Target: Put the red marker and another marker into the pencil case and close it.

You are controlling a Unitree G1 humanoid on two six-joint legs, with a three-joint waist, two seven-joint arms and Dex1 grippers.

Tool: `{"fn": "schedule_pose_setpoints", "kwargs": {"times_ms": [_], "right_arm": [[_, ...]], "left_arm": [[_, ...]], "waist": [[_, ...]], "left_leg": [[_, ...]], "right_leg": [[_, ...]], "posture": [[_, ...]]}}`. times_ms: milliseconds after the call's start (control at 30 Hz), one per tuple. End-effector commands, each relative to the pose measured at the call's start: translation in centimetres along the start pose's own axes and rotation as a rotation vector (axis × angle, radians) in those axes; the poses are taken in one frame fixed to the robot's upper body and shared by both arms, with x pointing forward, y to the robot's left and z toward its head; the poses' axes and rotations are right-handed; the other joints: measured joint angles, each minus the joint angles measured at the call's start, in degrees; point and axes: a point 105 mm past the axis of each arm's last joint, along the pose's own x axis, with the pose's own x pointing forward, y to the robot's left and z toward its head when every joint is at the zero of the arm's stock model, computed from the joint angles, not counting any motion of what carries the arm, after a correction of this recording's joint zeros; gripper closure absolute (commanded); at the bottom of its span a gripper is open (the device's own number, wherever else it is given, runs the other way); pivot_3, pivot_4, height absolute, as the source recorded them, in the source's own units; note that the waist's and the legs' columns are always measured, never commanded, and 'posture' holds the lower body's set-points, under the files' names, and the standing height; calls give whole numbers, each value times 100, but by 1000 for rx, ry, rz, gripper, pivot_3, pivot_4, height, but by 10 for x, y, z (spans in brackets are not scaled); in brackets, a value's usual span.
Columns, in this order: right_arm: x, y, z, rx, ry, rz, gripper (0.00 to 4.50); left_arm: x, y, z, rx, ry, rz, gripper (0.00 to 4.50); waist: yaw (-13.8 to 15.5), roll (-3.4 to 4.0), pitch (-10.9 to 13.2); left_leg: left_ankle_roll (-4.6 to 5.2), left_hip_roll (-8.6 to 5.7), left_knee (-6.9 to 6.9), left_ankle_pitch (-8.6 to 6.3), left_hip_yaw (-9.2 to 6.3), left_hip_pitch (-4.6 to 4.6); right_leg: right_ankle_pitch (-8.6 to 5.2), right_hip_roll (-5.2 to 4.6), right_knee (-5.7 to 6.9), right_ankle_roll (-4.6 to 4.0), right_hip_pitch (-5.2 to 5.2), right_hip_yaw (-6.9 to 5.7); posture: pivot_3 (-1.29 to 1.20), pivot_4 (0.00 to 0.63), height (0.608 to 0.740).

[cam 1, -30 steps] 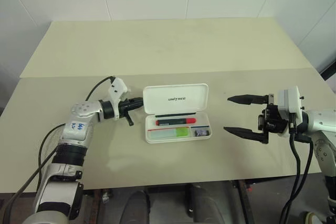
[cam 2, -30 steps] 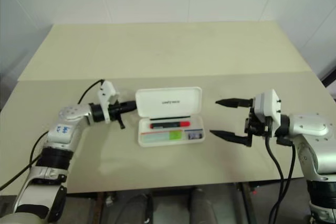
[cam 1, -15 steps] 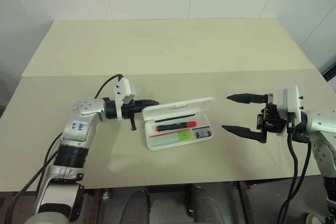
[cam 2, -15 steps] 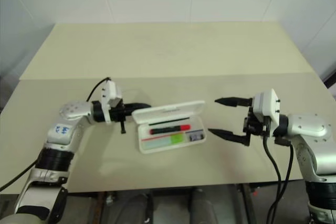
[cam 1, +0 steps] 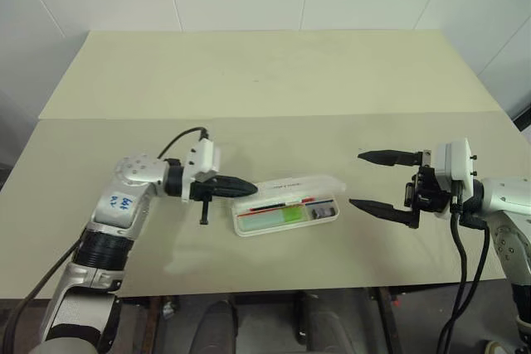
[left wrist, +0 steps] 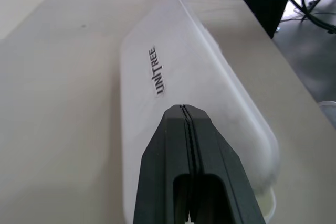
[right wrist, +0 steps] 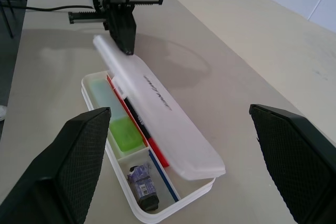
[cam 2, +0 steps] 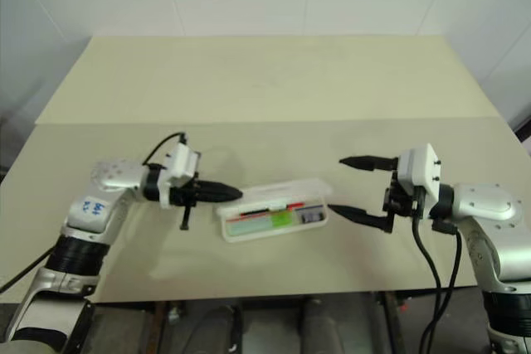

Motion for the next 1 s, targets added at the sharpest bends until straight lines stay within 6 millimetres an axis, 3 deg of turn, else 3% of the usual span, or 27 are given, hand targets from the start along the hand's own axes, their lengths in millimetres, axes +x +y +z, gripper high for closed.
{"fn": "schedule_pose_setpoints", "kwargs": {"times_ms": [33, 433, 1000], "right_arm": [[-1, 2, 10, -33, -21, -1, 0], [-4, 2, 12, -40, -17, -34, 0], [-1, 2, 11, -32, -26, -39, 0]], "left_arm": [[12, -3, 1, 11, 43, -28, 4473], [25, -4, -31, -59, 213, 36, 4473], [39, -12, -20, -87, 233, -7, 4473]], "waist": [[-1, 0, 0], [-8, 0, 0], [9, 0, -1]], "left_leg": [[0, 0, 0, 0, 0, 1], [1, 0, 2, 1, -1, 6], [5, 0, 3, 3, -2, 5]], "right_leg": [[0, 0, 1, 0, 0, 0], [0, 3, 3, -1, 1, 3], [2, 2, -5, -2, 7, 4]], "posture": [[0, 150, 740], [0, 150, 740], [0, 150, 740]]}}
